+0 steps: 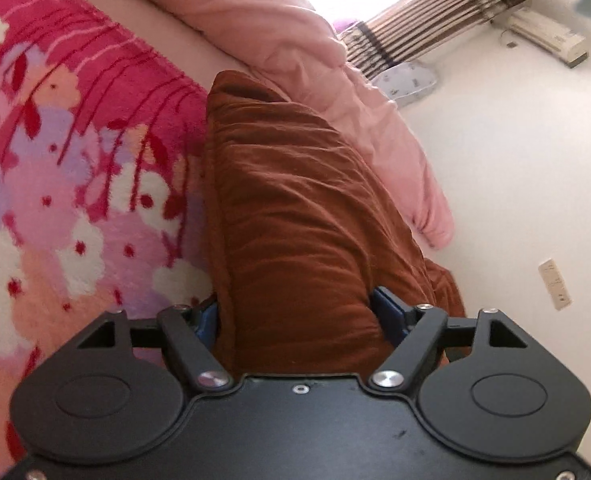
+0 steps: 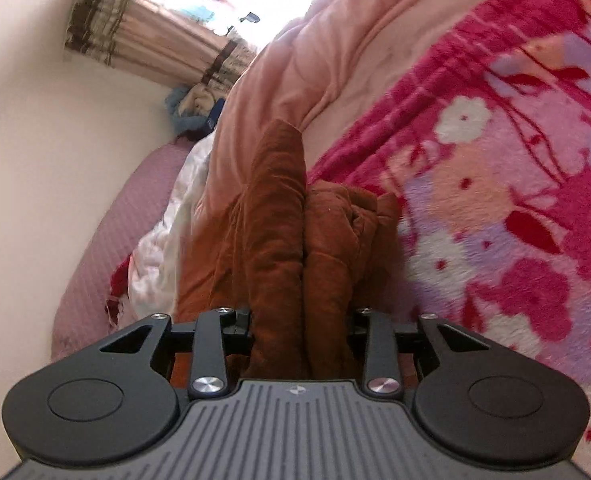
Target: Fold large clothes
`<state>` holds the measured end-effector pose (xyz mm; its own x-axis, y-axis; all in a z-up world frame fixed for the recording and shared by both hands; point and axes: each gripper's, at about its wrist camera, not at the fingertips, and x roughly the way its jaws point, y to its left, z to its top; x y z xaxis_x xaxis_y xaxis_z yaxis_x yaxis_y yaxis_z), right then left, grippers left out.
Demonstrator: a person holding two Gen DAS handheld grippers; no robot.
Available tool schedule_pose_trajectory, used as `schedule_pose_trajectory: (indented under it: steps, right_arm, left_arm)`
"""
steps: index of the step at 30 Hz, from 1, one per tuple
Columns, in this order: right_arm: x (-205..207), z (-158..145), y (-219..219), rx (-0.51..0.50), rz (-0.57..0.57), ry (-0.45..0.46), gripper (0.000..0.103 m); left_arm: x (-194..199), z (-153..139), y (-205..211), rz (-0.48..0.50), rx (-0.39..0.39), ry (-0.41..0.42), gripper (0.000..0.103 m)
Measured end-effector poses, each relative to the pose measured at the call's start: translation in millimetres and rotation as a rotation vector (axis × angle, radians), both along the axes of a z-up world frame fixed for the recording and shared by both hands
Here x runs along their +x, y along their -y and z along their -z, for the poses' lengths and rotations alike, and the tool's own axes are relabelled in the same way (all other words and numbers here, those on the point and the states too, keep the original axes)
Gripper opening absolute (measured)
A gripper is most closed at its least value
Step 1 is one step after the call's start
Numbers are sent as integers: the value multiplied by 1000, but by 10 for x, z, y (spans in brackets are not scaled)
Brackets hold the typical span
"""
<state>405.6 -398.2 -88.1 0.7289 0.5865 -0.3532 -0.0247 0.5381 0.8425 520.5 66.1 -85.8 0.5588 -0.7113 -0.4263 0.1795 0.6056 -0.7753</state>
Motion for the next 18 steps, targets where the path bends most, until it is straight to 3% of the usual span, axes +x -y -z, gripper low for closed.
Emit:
schedule_pose_trajectory:
  steps: [2,4,7,10,13,15,18]
  right_arm:
    - [-4,55,38,-10,16,-16,64]
    - [-44,27,66,-61,51,-16,74]
    - [-213,-177,96,-152,92,13,77]
    - [-494,-569,-66,-331,125,114,75]
    - [-785,-915,-373,-434,85,260,69]
    - [-958,-1058,-609,-498,63,310,63]
    - [-1133,-1102,-936,-614,62,313,46]
  left_arm:
    - [8,18,-77,3,-11,-11,79]
    - [-43,-87,-196,-21,4,-5,76]
    - [-269,-416,-363,-59,74,78,75]
    - [-630,-767,-390,-51,86,152,75]
    - [-1050,-976,-175,-28,166,223,75]
    - [-1302,-990,6,-20,221,265,75]
    - [-1551,-850,334,-3,281,287,74]
